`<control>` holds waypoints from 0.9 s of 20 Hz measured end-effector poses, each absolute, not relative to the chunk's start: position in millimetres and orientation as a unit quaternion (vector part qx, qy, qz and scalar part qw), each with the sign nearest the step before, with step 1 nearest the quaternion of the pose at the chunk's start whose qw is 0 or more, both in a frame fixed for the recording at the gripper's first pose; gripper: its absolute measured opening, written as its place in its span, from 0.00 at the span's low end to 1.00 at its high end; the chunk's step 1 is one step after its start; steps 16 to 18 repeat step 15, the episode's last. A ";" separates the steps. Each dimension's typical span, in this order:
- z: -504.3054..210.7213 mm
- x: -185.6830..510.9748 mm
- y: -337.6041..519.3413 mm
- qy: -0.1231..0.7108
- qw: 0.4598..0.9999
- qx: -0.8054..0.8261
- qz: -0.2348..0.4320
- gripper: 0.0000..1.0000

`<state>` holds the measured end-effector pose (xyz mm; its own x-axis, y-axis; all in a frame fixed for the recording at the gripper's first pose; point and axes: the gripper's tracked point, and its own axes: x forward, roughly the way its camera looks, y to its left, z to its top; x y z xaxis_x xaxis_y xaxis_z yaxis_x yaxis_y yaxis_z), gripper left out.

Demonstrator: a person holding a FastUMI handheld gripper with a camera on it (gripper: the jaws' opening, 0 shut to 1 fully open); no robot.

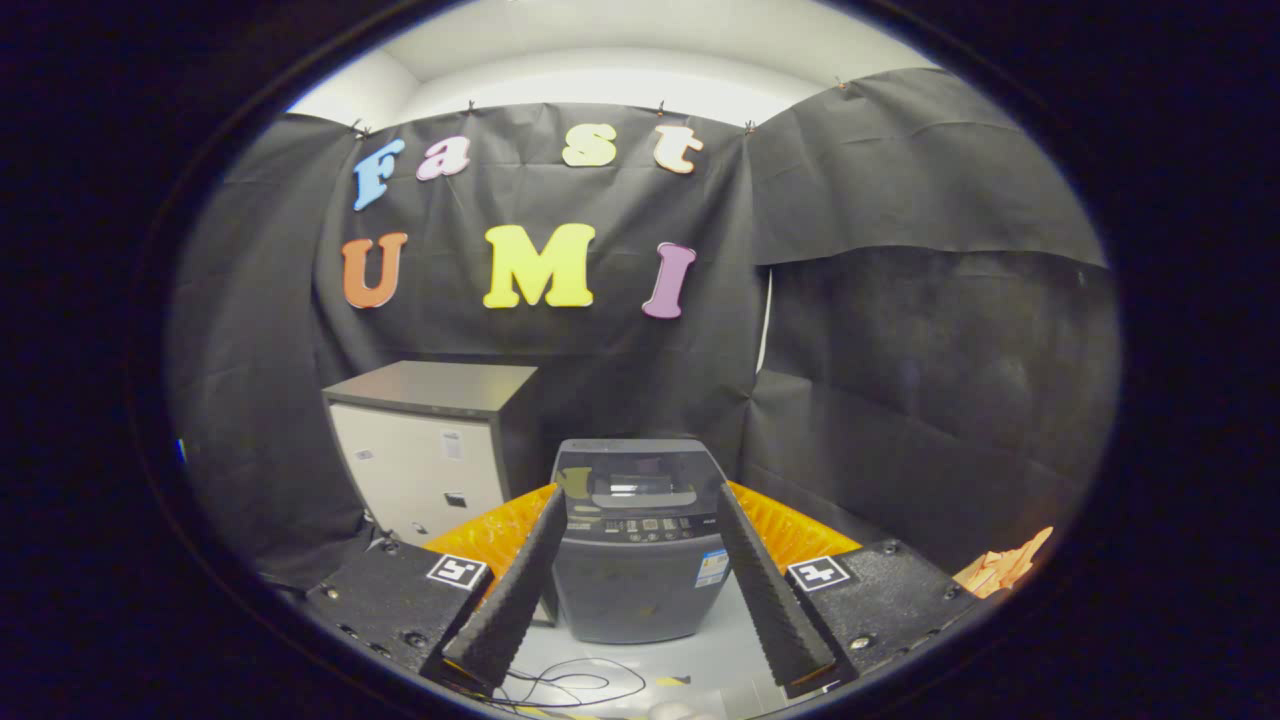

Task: Put the clothes into the washing machine and then close the washing machine lid.

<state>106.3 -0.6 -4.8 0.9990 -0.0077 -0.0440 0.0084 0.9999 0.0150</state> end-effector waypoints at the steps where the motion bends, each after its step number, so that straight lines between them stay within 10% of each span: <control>1: -5.0 91.9 -0.1 0.016 1.000 0.005 0.001 0.95; 18: -59.8 -36.4 -14.2 0.006 0.999 0.034 -0.014 0.96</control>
